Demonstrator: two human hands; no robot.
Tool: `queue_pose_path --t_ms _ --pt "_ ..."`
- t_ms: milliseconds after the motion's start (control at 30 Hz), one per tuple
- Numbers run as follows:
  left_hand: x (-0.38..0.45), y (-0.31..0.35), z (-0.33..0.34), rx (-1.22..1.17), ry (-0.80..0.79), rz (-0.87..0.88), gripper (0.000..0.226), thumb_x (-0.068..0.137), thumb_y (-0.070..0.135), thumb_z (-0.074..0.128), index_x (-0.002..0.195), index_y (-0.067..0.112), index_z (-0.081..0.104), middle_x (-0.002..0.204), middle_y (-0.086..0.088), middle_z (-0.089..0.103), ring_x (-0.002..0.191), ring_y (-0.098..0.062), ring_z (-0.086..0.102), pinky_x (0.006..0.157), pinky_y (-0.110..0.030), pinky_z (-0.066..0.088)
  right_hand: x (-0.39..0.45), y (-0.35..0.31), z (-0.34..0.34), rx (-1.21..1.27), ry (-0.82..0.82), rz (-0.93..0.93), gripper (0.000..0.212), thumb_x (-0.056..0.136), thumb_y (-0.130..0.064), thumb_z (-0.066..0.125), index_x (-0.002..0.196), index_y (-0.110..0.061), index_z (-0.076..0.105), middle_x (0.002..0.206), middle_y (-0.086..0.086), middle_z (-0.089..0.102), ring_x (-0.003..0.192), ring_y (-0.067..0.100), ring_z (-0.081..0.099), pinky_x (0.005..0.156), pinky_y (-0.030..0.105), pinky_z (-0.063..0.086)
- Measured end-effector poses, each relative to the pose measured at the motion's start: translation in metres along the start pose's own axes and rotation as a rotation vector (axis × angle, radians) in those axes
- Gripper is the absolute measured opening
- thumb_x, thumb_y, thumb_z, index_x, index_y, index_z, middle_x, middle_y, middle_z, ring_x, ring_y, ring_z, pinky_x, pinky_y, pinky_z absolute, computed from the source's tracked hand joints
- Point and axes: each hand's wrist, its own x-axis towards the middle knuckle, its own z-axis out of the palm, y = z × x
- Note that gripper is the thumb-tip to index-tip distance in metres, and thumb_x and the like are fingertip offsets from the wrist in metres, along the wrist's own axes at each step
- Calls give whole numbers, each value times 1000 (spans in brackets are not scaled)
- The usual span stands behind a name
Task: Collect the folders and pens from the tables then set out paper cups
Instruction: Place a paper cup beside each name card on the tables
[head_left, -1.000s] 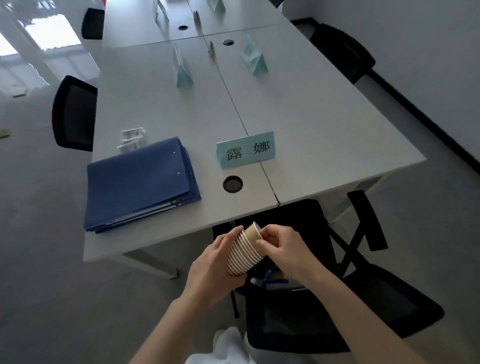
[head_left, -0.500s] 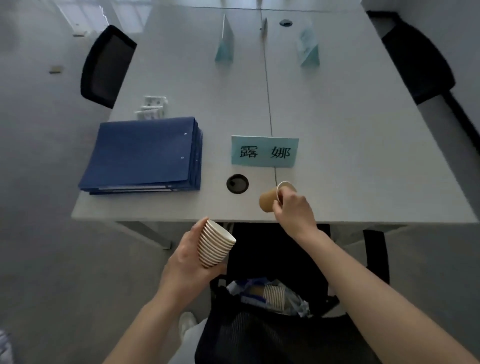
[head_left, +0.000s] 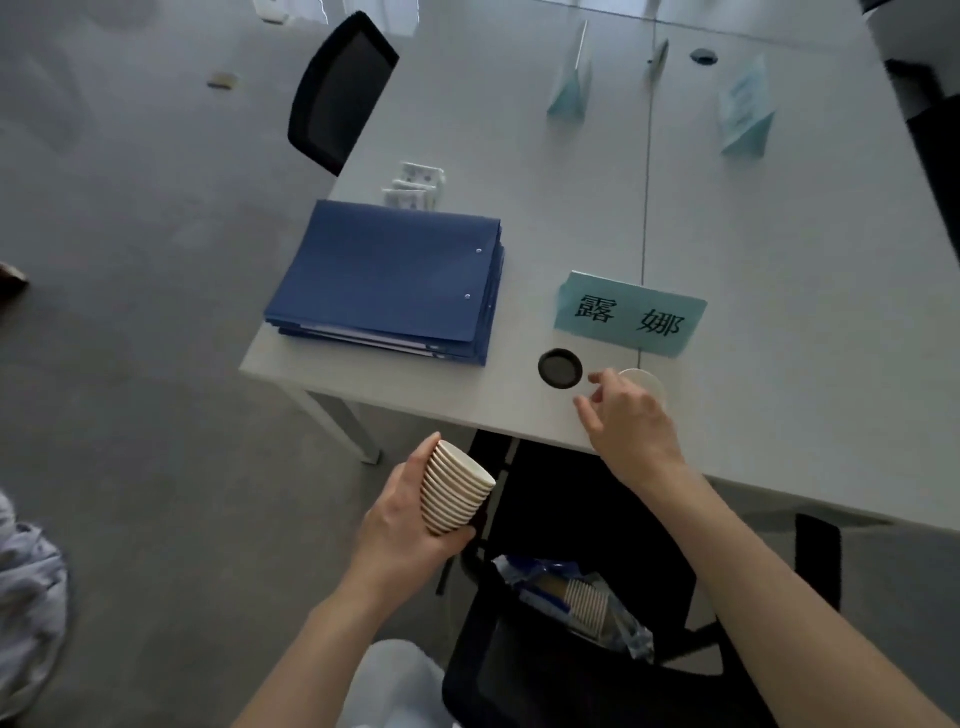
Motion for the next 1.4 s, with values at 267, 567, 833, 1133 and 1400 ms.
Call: queue_pose_path --t_ms 267,567,833,1133,1400 --pt "-25 -56 -90 45 13 62 98 65 48 74 145 51 18 125 19 48 105 -8 55 85 -34 52 -71 -178 37 418 -326 -97 16 90 -28 62 103 -21 69 92 -10 71 82 1 66 76 17 54" --pt "-58 -156 -228 88 61 1 101 64 35 76 147 48 20 135 14 47 115 -11 54 91 -30 48 -94 -344 119 438 -533 -234 21 88 -16 62 107 -19 70 96 -8 71 88 2 67 82 23 56" --pt "-49 -203 -309 -10 56 -41 100 54 50 69 141 55 20 129 19 48 106 -6 57 86 -34 53 -68 -437 141 427 -620 -298 22 86 -13 66 107 -15 69 94 -7 69 87 3 67 77 20 56" --pt "38 -235 -390 -28 121 -62 95 54 46 73 138 51 28 119 24 55 96 -2 60 77 -28 54 37 -515 177 436 -577 -252 20 74 -25 77 91 -19 69 85 -2 71 80 12 68 75 33 58" --pt "167 -239 -502 49 235 -58 102 60 33 86 144 41 30 125 16 53 99 -9 58 79 -26 47 183 -591 164 739 -476 -167 18 79 7 65 92 -5 69 79 4 67 68 3 61 64 18 51"
